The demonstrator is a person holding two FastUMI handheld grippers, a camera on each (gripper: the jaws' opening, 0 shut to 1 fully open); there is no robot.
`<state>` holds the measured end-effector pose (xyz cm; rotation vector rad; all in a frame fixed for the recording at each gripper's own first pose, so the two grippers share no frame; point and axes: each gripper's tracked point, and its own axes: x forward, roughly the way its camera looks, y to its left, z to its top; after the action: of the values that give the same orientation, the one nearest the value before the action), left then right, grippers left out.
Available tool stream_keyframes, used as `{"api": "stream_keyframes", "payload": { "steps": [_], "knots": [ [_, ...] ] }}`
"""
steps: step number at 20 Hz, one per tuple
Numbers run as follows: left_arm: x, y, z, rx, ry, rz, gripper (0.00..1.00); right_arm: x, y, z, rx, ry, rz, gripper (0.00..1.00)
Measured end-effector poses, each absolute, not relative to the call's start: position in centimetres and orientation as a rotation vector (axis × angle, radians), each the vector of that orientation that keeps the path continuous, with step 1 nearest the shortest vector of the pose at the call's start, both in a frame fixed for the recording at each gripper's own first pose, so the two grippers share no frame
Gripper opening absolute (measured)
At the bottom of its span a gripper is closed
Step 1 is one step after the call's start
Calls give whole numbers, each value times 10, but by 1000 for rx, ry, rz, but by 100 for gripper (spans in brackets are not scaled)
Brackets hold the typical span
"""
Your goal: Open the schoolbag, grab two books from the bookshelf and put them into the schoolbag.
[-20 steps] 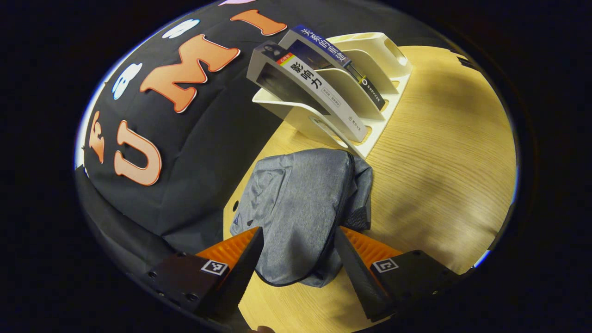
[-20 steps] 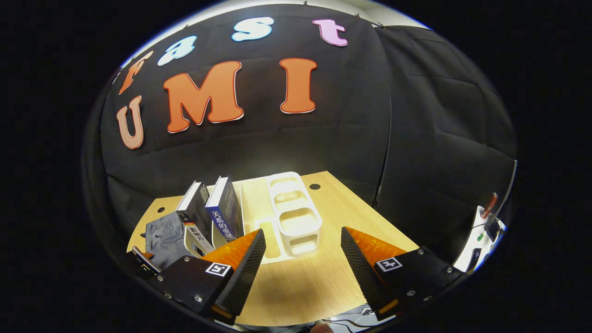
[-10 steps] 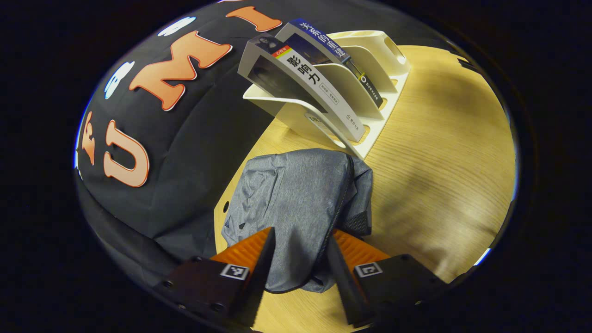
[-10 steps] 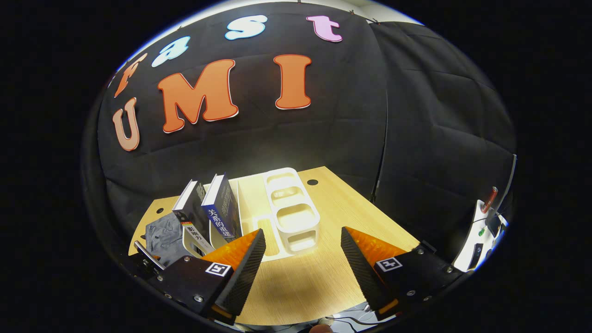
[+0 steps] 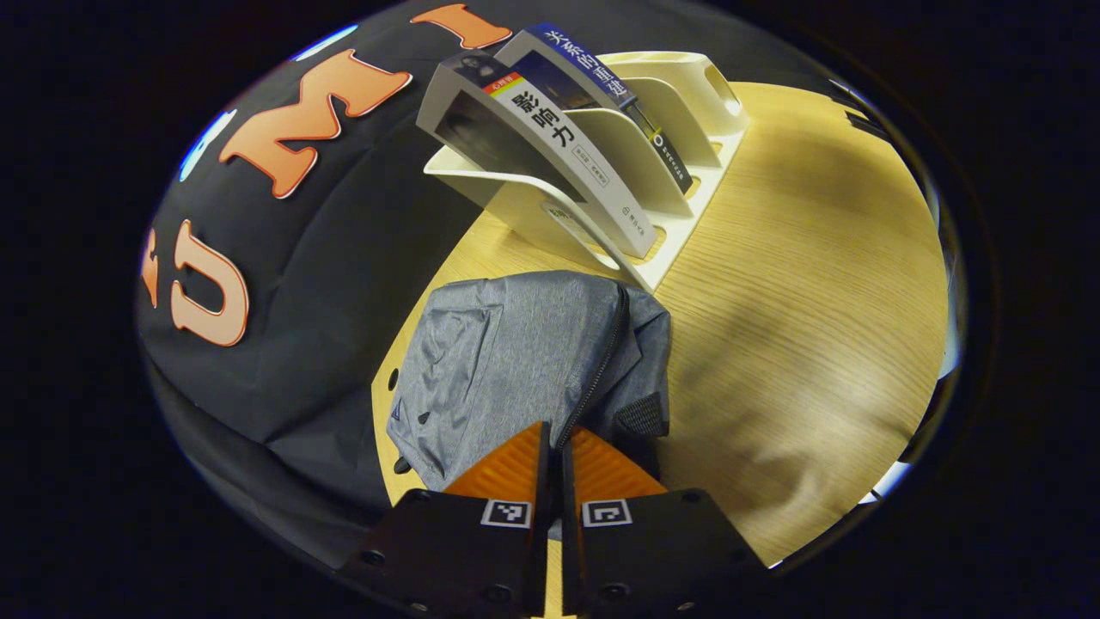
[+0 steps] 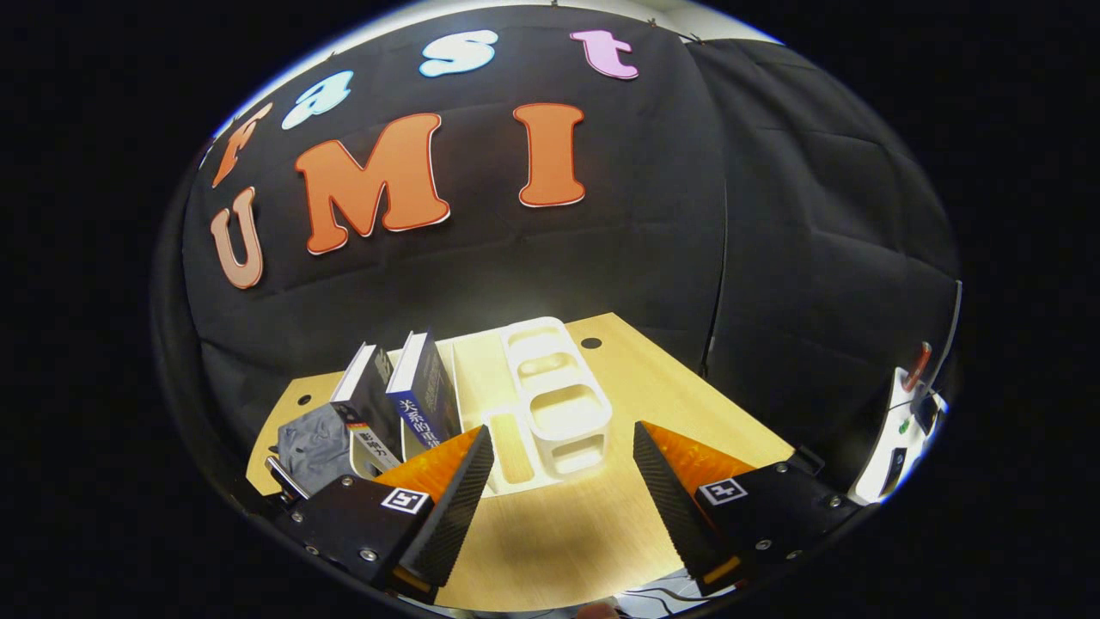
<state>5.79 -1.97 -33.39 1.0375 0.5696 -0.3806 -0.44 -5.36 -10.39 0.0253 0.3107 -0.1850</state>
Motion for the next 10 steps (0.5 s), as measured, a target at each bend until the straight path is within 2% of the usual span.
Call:
{"api": "stream_keyframes", "payload": {
  "steps": [4,10],
  "knots": [
    [58,-18,-328,1039,551,-412,2,-4,-52,-103,41,309,-158,98],
    [62,-16,-301,1039,652,-495,1,-6,-43,-106,13,342,-144,98]
  ]
}}
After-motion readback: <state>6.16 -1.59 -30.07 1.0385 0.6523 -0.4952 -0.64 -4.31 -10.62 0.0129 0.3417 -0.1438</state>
